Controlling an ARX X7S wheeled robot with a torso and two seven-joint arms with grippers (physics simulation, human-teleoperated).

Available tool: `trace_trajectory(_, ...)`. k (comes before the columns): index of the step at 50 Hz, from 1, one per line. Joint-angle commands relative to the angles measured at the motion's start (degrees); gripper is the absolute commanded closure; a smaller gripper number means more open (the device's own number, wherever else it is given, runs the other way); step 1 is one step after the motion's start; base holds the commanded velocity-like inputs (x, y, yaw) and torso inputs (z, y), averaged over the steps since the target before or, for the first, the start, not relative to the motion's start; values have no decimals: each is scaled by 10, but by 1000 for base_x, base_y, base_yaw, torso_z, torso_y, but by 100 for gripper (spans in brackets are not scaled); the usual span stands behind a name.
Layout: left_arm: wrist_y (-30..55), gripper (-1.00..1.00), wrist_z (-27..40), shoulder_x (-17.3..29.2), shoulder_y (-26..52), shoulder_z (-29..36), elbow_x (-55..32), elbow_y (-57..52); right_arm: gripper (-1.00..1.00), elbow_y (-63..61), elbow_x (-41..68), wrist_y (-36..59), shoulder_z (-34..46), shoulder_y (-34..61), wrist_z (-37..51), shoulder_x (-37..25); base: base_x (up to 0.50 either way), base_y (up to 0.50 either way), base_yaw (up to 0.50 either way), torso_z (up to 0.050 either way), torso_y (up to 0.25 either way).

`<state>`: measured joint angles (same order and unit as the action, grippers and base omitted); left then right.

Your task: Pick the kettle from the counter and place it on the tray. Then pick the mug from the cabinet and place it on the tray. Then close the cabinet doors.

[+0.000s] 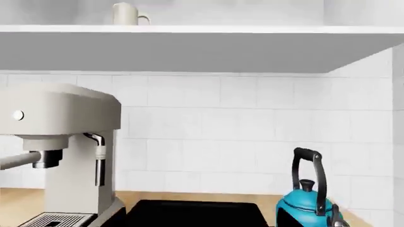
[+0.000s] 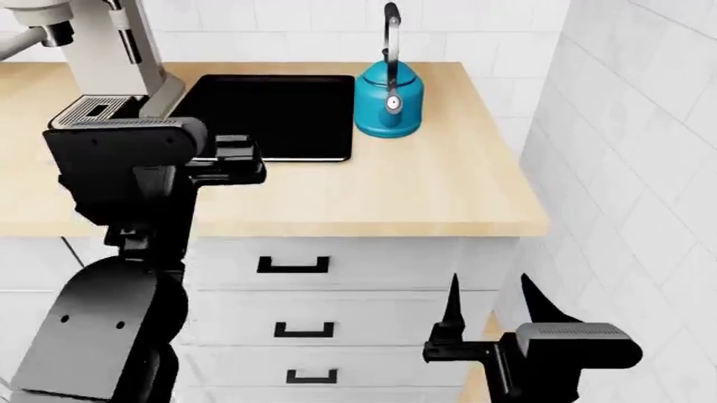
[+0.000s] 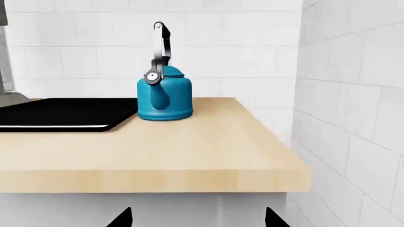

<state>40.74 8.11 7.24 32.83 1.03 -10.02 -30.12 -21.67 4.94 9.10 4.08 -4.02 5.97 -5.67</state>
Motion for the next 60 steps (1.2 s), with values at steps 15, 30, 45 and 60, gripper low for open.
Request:
trace_trajectory(15,199,-100,19,-31,879,74,14,526,-100,-151,5,77,11,-27,33,-28,0,0,0,50,0)
trace_trajectory(30,102,-100,-23,-71,1021,95,80,820,-100,-172,-18,87,23,-28,58,-36,0,115,0,50,0)
trace_trajectory(45,109,-100,-27,-64,1007,108,53,823,-100,-175,-16,94,30,-26,67,-42,0,500,0,49,0)
trace_trajectory(60,137,-100,-16,-45,978,116,37,792,-100,-383,541,340,149,530,589,-454,0,33,0,1,0)
